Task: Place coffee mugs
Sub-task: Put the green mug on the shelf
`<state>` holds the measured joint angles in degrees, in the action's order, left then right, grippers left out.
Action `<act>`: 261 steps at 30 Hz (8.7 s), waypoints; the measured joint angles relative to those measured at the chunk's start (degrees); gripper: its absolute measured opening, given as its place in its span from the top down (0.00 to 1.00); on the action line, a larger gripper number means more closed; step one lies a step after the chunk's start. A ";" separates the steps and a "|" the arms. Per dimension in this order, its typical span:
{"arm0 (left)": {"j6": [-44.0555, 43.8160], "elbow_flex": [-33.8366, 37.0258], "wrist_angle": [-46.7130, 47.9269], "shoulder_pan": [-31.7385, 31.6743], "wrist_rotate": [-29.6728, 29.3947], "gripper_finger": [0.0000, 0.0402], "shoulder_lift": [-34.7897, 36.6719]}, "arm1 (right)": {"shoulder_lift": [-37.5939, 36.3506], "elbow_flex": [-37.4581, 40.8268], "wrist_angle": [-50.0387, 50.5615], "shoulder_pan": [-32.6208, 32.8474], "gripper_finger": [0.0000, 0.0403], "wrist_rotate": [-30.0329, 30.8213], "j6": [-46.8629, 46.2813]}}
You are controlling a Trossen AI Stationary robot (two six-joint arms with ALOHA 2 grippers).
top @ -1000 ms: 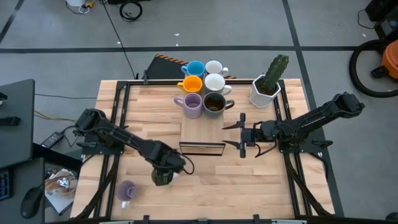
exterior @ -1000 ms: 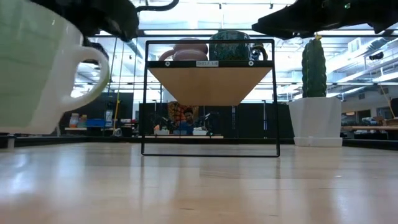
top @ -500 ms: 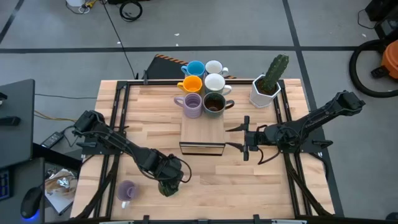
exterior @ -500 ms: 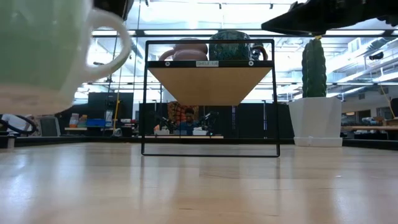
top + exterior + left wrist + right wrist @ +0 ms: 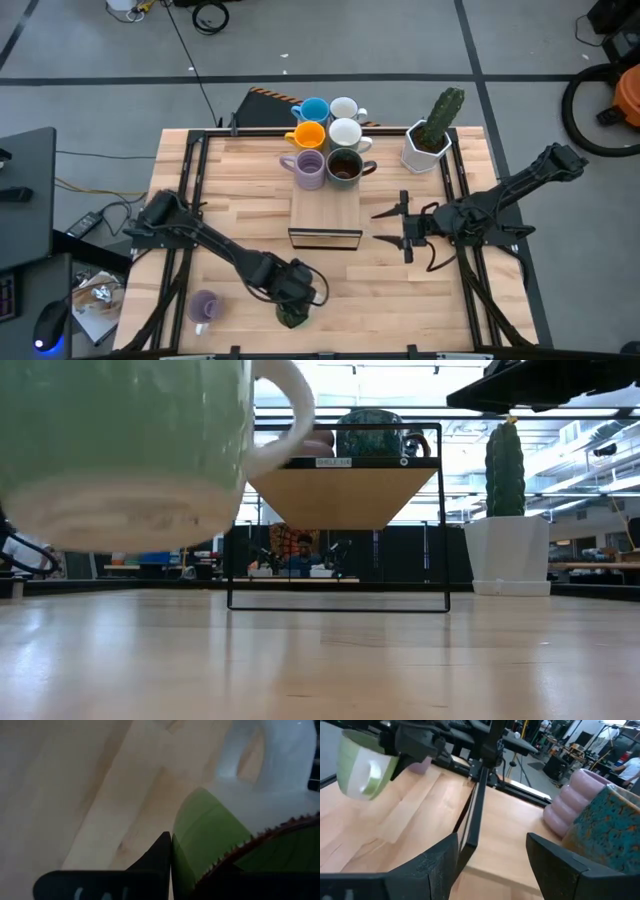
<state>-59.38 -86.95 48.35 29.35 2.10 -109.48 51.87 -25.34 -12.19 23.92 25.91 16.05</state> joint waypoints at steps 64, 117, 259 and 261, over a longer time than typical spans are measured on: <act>17.97 -7.57 6.43 -3.62 -9.74 0.46 -3.69 | -0.15 0.00 -0.11 1.25 0.40 -7.11 -2.77; 51.06 52.56 -55.95 -0.01 -20.43 0.48 53.08 | 42.93 -30.24 3.37 12.36 0.48 1.54 -25.55; 46.45 70.50 -79.75 -0.28 -22.03 0.48 55.87 | 61.38 -42.84 7.68 7.70 0.82 -5.82 -37.44; 46.45 70.50 -79.77 -0.27 -22.04 0.48 55.87 | 61.22 -42.84 7.89 7.69 0.82 -5.93 -37.26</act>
<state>-12.93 -16.45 -31.41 29.08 -19.94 -53.60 113.09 -68.18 -4.30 31.61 19.98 -21.21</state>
